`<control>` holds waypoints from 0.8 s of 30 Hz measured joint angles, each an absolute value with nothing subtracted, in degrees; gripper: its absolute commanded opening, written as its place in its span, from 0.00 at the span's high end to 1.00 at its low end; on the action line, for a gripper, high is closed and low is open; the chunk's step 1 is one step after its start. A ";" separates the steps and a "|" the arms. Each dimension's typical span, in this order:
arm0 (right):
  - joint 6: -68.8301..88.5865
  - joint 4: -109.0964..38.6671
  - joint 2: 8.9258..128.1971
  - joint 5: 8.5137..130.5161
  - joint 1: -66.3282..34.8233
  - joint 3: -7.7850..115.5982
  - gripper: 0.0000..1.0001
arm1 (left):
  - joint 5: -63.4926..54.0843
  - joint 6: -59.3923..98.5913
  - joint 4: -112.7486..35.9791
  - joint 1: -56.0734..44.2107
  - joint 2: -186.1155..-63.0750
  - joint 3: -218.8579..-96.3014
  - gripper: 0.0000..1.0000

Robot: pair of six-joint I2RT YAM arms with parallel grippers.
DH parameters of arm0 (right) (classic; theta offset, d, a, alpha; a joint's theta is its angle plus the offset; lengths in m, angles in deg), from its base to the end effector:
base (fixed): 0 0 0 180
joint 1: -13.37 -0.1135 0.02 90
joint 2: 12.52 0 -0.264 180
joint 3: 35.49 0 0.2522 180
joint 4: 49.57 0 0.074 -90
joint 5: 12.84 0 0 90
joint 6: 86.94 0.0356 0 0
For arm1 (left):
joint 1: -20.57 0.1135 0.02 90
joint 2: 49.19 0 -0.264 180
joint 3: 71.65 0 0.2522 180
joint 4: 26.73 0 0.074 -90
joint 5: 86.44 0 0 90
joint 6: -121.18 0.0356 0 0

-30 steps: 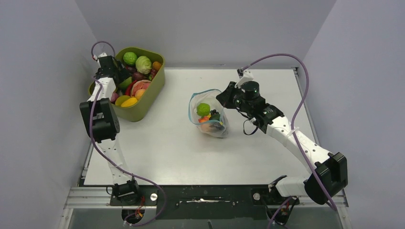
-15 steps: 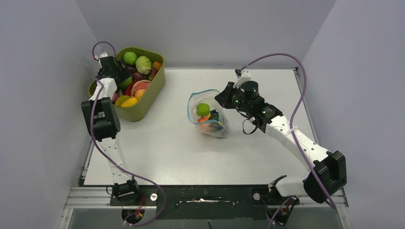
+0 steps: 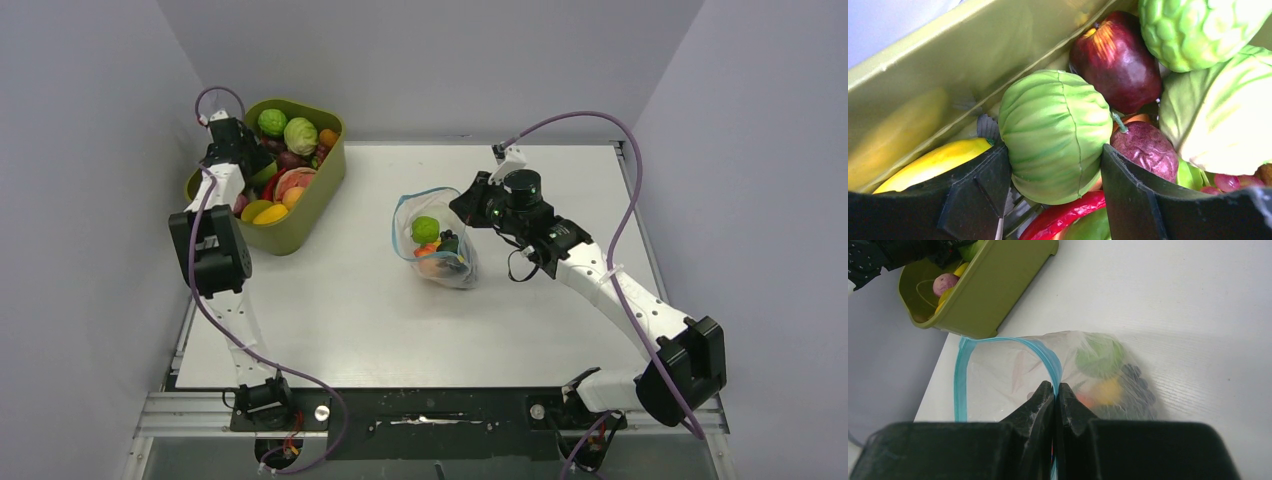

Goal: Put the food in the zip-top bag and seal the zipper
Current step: Pick up the fake vegetable from the bin, then place the fake vegetable in the zipper food storage bag.

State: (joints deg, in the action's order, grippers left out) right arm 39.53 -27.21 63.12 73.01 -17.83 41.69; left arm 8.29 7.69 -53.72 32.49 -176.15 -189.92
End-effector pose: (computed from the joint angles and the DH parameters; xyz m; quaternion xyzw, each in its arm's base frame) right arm 0.2630 0.1623 0.3371 0.0173 0.8228 0.3406 0.4547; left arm 0.5052 0.1096 0.2225 -0.2883 0.8411 -0.0094 0.4575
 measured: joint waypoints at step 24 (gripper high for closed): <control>41.19 -27.54 61.61 76.47 -18.61 38.13 1.00 | 7.70 9.68 -54.38 31.14 -159.36 -175.28 0.56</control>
State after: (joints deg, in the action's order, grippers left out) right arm 41.19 -27.54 61.61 76.47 -18.61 38.13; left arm 7.70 9.68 -54.38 31.14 -159.36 -175.28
